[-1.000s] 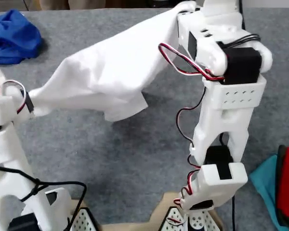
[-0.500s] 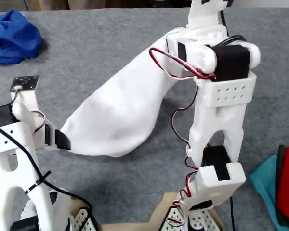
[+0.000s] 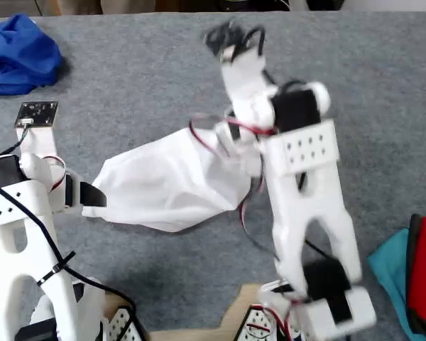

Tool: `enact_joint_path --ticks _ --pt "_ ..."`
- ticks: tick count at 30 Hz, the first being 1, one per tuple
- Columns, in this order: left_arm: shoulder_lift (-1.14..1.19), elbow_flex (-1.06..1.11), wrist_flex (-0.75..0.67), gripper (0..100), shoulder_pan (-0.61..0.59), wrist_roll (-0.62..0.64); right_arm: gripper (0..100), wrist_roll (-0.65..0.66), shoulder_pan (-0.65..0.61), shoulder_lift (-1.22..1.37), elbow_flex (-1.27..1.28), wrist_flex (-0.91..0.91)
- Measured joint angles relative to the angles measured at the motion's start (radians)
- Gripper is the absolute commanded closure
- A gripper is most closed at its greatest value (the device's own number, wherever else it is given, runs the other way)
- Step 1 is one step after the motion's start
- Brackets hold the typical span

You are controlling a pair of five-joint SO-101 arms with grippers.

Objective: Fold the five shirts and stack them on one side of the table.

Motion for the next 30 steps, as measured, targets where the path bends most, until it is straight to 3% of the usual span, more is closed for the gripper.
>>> enact_joint_path --ticks 10,17,23,30 --pt "0.0 0.0 0.002 66 0.0 0.0 99.0 0.473 0.014 -0.468 0.611 -0.005" --pt "0.0 0.0 0.043 66 0.0 0.074 99.1 0.821 0.132 -0.773 0.818 -0.18" --pt "0.0 -0.005 0.043 66 0.009 0.256 96.6 0.878 0.204 -1.028 0.961 -0.235" --pt "0.149 -0.152 -0.049 66 0.164 0.371 72.2 0.879 0.207 -1.106 0.993 -0.138"
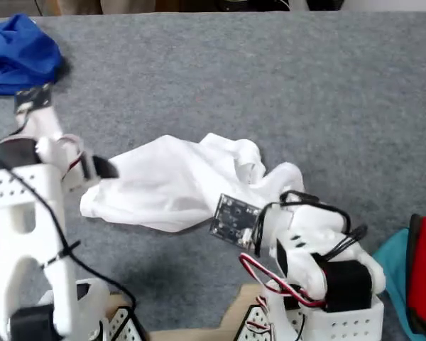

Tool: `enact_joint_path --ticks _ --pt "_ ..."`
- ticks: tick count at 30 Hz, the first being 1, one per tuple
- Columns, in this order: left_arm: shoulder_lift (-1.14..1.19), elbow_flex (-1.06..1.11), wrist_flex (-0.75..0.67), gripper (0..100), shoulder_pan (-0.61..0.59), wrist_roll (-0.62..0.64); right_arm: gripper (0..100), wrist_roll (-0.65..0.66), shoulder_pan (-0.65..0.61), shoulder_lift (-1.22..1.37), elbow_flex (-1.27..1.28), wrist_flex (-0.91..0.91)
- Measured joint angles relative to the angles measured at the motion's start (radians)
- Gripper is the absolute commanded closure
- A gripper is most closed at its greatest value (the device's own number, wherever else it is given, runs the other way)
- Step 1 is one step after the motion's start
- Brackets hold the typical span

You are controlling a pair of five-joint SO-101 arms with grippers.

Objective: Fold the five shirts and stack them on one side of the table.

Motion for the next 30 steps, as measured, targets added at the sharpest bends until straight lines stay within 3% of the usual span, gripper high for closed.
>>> enact_joint_path --ticks 4,10,18,23,30 --pt "0.192 -0.101 -0.077 66 0.097 0.06 68.4 -0.006 0.0 0.0 -0.094 0.114" --pt "0.532 -0.318 -0.109 66 0.18 0.196 68.4 -0.213 0.018 0.091 -0.206 0.124" --pt "0.904 -0.657 -0.046 66 0.253 0.222 68.4 -0.486 0.206 0.638 -0.319 -0.003" --pt "1.085 -0.844 0.031 66 0.258 0.221 68.4 -0.539 0.23 0.954 -0.342 -0.109" --pt "1.269 -1.003 0.104 68 0.258 0.221 70.1 -0.612 0.229 1.201 -0.342 -0.222"
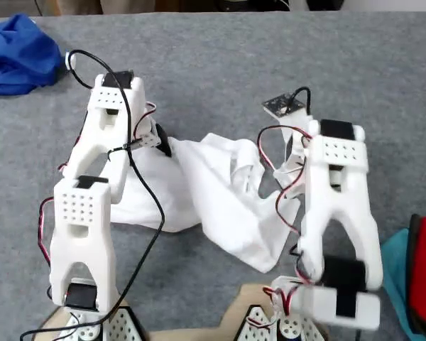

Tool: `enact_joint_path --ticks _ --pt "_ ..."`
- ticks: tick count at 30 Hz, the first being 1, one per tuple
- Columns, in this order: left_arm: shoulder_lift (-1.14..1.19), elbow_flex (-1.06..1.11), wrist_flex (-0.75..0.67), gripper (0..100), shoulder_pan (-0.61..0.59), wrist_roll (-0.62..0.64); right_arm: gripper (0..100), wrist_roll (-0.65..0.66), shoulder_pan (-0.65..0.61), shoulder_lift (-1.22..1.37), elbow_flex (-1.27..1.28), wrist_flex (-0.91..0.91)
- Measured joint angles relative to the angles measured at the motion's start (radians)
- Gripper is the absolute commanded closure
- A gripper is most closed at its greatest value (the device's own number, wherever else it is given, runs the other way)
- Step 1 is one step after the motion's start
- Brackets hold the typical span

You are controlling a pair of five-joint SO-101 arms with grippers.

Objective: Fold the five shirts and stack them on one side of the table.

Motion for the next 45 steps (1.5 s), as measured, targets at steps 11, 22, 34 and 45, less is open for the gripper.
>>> enact_joint_path --ticks 11,22,34,45 --pt "0.095 -0.101 0.006 98 0.006 -0.002 90.9 -0.008 -0.081 0.278 0.0 -0.075" --pt "0.104 -0.146 0.075 98 -0.028 -0.055 97.7 -0.008 -0.127 0.327 -0.046 -0.086" --pt "0.02 -0.387 0.104 98 -0.252 -0.058 99.0 0.015 -0.13 0.288 -0.273 0.025" --pt "-0.241 -0.41 0.104 98 -0.252 -0.058 99.0 0.015 -0.13 -0.058 -0.512 0.037"
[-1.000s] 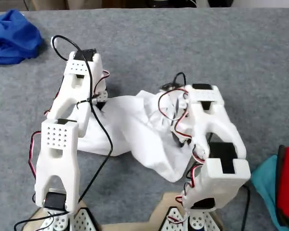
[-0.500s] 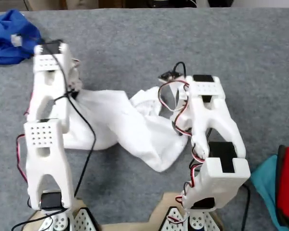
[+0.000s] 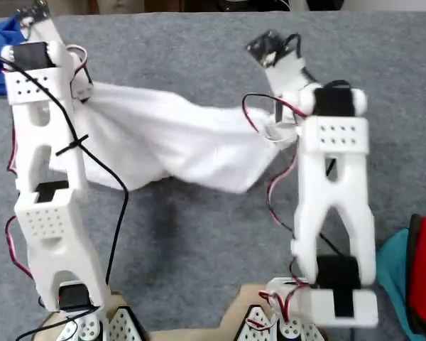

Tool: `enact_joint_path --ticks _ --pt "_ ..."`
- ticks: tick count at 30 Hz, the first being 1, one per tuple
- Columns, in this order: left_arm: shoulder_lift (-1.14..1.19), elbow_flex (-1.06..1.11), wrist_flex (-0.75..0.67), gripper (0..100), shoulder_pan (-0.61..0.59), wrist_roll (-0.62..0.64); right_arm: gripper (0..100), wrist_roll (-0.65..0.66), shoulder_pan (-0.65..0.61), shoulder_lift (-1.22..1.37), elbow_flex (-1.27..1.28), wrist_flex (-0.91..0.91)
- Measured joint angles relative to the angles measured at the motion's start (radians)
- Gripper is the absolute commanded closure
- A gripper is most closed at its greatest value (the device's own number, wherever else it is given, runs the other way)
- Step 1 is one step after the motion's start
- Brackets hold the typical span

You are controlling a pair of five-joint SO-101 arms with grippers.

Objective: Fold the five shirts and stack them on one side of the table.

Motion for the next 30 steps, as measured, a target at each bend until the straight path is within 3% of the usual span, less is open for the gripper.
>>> enact_joint_path --ticks 10,21,30 --pt "-0.236 0.114 0.0 98 -0.014 0.0 99.0 0.0 -0.011 -0.157 -0.043 -0.032" --pt "-0.446 0.591 0.0 98 -0.138 0.0 98.9 0.0 -0.133 -0.265 0.035 -0.163" --pt "-0.511 1.166 -0.012 97 -0.086 -0.018 99.0 0.032 -0.276 -0.305 0.236 -0.164"
